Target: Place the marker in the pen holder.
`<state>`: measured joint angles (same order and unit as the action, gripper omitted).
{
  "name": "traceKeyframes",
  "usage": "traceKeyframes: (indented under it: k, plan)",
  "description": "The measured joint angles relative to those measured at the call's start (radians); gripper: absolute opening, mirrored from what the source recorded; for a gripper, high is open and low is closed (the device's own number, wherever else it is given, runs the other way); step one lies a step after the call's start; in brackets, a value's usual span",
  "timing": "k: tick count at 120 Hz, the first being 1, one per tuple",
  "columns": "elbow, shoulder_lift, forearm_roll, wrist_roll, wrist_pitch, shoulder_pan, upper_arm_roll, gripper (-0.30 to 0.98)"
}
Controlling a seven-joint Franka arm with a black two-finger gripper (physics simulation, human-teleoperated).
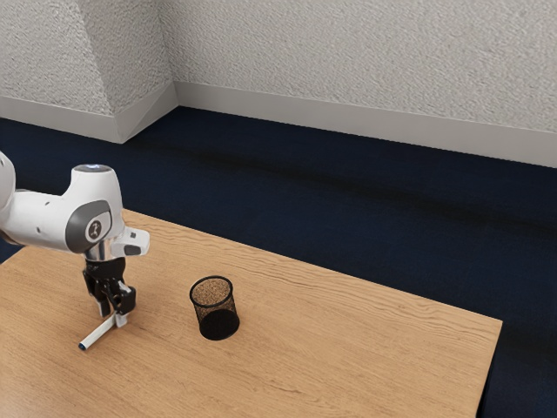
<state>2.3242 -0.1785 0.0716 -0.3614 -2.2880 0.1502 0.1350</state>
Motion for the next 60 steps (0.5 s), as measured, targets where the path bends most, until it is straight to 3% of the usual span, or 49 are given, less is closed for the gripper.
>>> traceKeyframes:
  k: [49, 60]
  plan:
    - [0.002, -0.016, -0.002, -0.032, 0.002, 0.0, 0.0, 0.23]
    - [0.003, -0.016, -0.002, -0.036, 0.003, 0.0, 0.0, 0.16]
